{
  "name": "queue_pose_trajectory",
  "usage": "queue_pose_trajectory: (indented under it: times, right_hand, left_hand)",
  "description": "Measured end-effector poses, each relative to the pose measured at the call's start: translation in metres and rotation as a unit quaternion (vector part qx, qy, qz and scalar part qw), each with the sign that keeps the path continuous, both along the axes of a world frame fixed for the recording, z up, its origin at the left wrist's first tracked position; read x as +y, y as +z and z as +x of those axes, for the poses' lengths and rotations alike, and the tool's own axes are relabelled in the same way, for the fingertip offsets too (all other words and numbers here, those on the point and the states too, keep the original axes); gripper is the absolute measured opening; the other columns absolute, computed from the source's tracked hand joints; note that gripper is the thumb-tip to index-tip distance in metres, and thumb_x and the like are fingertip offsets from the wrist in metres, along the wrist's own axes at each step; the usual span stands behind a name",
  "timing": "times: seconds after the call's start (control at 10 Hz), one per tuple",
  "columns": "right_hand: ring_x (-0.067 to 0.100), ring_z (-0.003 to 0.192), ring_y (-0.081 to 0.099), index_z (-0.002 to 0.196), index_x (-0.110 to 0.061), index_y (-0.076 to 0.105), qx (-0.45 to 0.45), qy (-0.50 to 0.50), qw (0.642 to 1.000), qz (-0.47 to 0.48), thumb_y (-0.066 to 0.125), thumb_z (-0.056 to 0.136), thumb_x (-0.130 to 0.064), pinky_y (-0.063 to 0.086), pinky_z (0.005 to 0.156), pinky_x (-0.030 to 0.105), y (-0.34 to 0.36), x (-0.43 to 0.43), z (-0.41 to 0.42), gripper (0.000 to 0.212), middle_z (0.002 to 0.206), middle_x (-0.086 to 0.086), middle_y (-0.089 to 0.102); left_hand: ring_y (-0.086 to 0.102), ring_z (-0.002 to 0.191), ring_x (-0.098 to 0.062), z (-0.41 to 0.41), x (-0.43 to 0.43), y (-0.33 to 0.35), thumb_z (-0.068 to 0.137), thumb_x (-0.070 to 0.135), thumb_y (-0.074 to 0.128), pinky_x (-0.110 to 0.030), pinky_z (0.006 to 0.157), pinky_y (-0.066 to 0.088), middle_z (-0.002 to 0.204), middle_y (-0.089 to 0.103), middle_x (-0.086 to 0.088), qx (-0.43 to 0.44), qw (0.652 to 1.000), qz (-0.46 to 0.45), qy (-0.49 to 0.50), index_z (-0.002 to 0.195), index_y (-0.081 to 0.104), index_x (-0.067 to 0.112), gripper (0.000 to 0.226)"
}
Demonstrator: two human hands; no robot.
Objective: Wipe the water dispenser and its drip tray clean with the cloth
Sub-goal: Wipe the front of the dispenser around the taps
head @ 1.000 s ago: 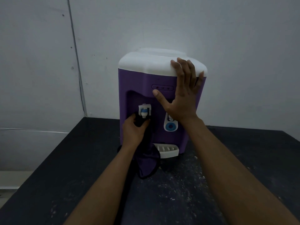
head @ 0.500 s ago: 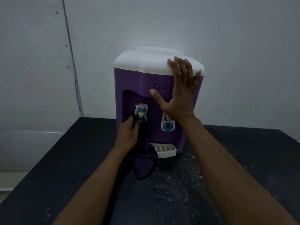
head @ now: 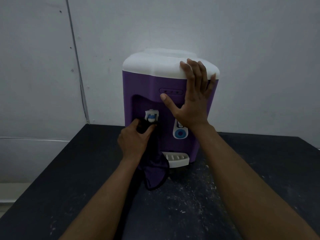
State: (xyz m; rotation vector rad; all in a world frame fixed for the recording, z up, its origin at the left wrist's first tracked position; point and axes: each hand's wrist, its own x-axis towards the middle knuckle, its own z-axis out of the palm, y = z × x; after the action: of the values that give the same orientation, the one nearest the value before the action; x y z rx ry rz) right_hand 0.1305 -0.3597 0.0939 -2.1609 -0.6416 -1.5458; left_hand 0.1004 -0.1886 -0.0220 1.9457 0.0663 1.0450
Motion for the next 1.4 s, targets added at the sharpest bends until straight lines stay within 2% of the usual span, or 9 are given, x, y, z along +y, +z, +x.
queue_pose_trajectory:
  times: [0.1, 0.2, 0.4, 0.6, 0.9, 1.0, 1.2, 1.3, 1.4]
  right_hand:
    - [0.032, 0.156, 0.021, 0.155, -0.011, 0.037, -0.002, 0.002, 1.0, 0.002, 0.066, 0.088, -0.066, 0.003, 0.123, 0.067, 0.0, 0.001, 0.001, 0.091, 0.162, 0.009, 0.034]
    - [0.032, 0.156, 0.021, 0.155, -0.011, 0.037, 0.0, 0.003, 1.0, 0.0, 0.065, 0.088, -0.066, 0.004, 0.123, 0.068, 0.0, 0.0, 0.001, 0.091, 0.162, 0.009, 0.034]
    - [0.032, 0.156, 0.02, 0.155, -0.011, 0.038, 0.002, 0.006, 1.0, 0.001, 0.065, 0.088, -0.065, 0.004, 0.122, 0.068, 0.0, 0.0, 0.0, 0.09, 0.162, 0.009, 0.034]
    - [0.032, 0.156, 0.021, 0.155, -0.011, 0.038, 0.001, 0.004, 1.0, 0.006, 0.065, 0.088, -0.066, 0.004, 0.122, 0.068, 0.0, 0.002, 0.0, 0.09, 0.162, 0.01, 0.034]
    - [0.032, 0.156, 0.02, 0.155, -0.01, 0.038, 0.004, 0.007, 1.0, 0.005, 0.067, 0.088, -0.063, 0.003, 0.122, 0.068, 0.001, 0.0, -0.002, 0.09, 0.162, 0.01, 0.034]
    - [0.032, 0.156, 0.02, 0.155, -0.01, 0.038, 0.002, 0.004, 1.0, 0.004, 0.066, 0.089, -0.064, 0.003, 0.123, 0.067, 0.001, 0.001, -0.002, 0.09, 0.162, 0.01, 0.034]
    - [0.032, 0.156, 0.02, 0.155, -0.01, 0.038, 0.004, 0.004, 1.0, 0.005, 0.067, 0.088, -0.064, 0.004, 0.122, 0.067, 0.001, 0.001, -0.002, 0.091, 0.162, 0.01, 0.034]
    - [0.031, 0.156, 0.019, 0.155, -0.011, 0.037, 0.005, 0.004, 1.0, 0.006, 0.066, 0.088, -0.064, 0.003, 0.123, 0.067, 0.001, 0.002, -0.001, 0.091, 0.162, 0.009, 0.034]
    - [0.031, 0.156, 0.02, 0.155, -0.011, 0.037, 0.005, 0.004, 1.0, 0.009, 0.067, 0.088, -0.064, 0.003, 0.123, 0.067, 0.001, 0.003, -0.002, 0.091, 0.162, 0.009, 0.034]
  left_hand:
    - [0.064, 0.067, -0.012, 0.003, -0.009, 0.011, 0.084, 0.067, 0.062, -0.029, 0.059, 0.051, 0.076, 0.07, 0.008, 0.022, 0.999, 0.035, 0.032, 0.094, 0.069, 0.024, 0.044]
    - [0.06, 0.065, -0.011, 0.006, -0.012, 0.01, 0.094, 0.056, 0.055, -0.026, 0.054, 0.039, 0.074, 0.062, 0.01, 0.026, 0.995, 0.092, 0.019, 0.103, 0.064, 0.022, 0.037]
    - [0.059, 0.074, -0.016, 0.009, 0.008, 0.005, 0.103, 0.035, 0.049, -0.033, 0.062, 0.045, 0.092, 0.067, -0.002, 0.023, 0.984, 0.172, -0.038, 0.129, 0.057, 0.011, 0.036]
    - [0.057, 0.069, -0.012, 0.011, -0.001, 0.023, 0.095, 0.057, 0.057, -0.028, 0.055, 0.037, 0.084, 0.067, 0.004, 0.087, 0.985, 0.147, 0.012, 0.105, 0.064, 0.017, 0.042]
    - [0.064, 0.078, -0.029, 0.01, 0.026, 0.017, 0.107, 0.03, 0.043, -0.039, 0.064, 0.047, 0.092, 0.069, -0.012, 0.066, 0.961, 0.24, -0.12, 0.118, 0.056, 0.007, 0.029]
    - [0.064, 0.078, -0.026, 0.006, 0.02, 0.017, 0.108, 0.037, 0.035, -0.038, 0.066, 0.047, 0.093, 0.07, -0.011, 0.049, 0.973, 0.199, -0.104, 0.124, 0.057, 0.008, 0.04]
    - [0.053, 0.061, -0.005, 0.005, -0.011, 0.033, 0.101, 0.065, 0.024, -0.028, 0.055, 0.037, 0.071, 0.057, 0.012, 0.108, 0.993, 0.052, 0.001, 0.094, 0.058, 0.024, 0.054]
    - [0.045, 0.06, -0.01, 0.011, -0.018, 0.045, 0.098, 0.067, 0.028, -0.033, 0.063, 0.036, 0.067, 0.047, 0.012, 0.175, 0.982, 0.045, 0.057, 0.09, 0.056, 0.025, 0.051]
    - [0.05, 0.068, -0.019, 0.014, -0.02, 0.053, 0.094, 0.07, 0.038, -0.033, 0.066, 0.035, 0.069, 0.048, 0.008, 0.202, 0.975, 0.047, 0.079, 0.087, 0.057, 0.022, 0.053]
